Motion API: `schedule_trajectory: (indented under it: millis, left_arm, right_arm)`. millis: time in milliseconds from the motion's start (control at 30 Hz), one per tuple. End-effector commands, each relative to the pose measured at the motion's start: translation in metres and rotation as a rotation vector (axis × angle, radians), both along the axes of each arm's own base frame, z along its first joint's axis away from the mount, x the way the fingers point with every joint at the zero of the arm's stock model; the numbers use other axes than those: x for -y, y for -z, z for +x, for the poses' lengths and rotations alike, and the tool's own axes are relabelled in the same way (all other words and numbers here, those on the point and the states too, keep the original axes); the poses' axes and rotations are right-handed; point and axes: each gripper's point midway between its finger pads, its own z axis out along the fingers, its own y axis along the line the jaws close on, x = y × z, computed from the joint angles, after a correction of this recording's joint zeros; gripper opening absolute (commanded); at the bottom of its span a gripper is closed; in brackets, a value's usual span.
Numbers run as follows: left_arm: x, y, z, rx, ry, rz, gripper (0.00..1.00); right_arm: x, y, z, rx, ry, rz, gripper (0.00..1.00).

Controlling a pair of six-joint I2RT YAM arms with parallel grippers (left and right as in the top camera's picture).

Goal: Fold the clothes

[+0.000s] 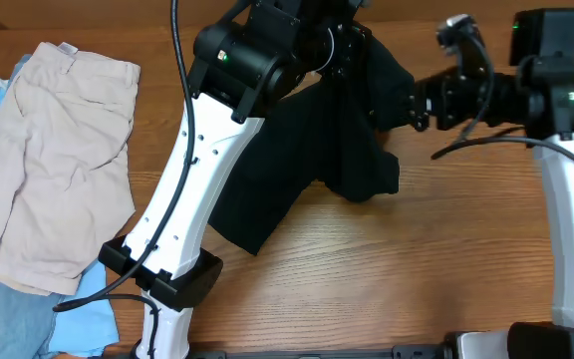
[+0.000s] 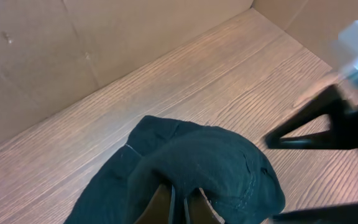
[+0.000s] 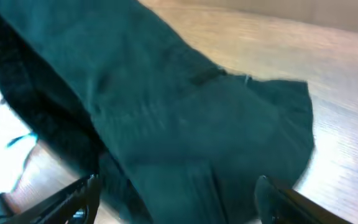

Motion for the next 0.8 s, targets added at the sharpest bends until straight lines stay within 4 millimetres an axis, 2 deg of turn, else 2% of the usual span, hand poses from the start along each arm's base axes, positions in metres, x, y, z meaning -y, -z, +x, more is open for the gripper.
schedule_trajectory:
  millis: [0, 33, 100, 133, 200, 233, 367, 467, 533, 700, 767]
  left_arm:
    - [-0.007, -0.03, -0.013, 0.039, 0.002, -0.055, 0.04]
    - [-0.007, -0.03, -0.013, 0.035, -0.001, -0.058, 0.04]
    - [-0.007, -0.029, -0.013, 0.032, -0.002, -0.057, 0.04]
    - [-0.007, -0.028, -0.013, 0.03, -0.002, -0.055, 0.04]
    - [-0.01, -0.023, -0.016, 0.009, -0.006, -0.038, 0.04]
    - [-0.012, -0.019, -0.017, -0.004, -0.012, -0.024, 0.04]
    - [-0.029, 0.01, -0.029, -0.099, -0.03, 0.085, 0.04]
    - [-0.033, 0.046, -0.039, -0.214, -0.02, 0.163, 0.04]
    - [-0.029, 0.063, -0.044, -0.266, -0.001, 0.184, 0.04]
    - [-0.007, 0.133, -0.062, -0.458, 0.091, 0.22, 0.04]
    - [-0.006, 0.151, -0.065, -0.489, 0.095, 0.244, 0.06]
  right_arm:
    - [-0.011, 0.026, 0.016, -0.016, 0.099, -0.061, 0.78]
    - [-0.013, 0.03, 0.019, -0.016, 0.121, -0.065, 0.76]
    - [-0.003, 0.045, 0.033, -0.023, 0.246, -0.091, 0.43]
    - [0.004, 0.048, 0.037, -0.025, 0.296, -0.105, 0.35]
    - [0.02, 0.047, 0.046, -0.003, 0.388, -0.138, 0.08]
    - [0.026, 0.043, 0.05, 0.013, 0.424, -0.133, 0.04]
    - [0.037, 0.004, 0.061, 0.109, 0.461, -0.097, 0.04]
    - [0.046, -0.006, 0.068, 0.137, 0.494, -0.068, 0.04]
    - [0.049, -0.012, 0.07, 0.148, 0.495, -0.04, 0.04]
    - [0.055, -0.048, 0.074, 0.219, 0.49, 0.006, 0.04]
    - [0.055, -0.053, 0.074, 0.229, 0.49, 0.008, 0.04]
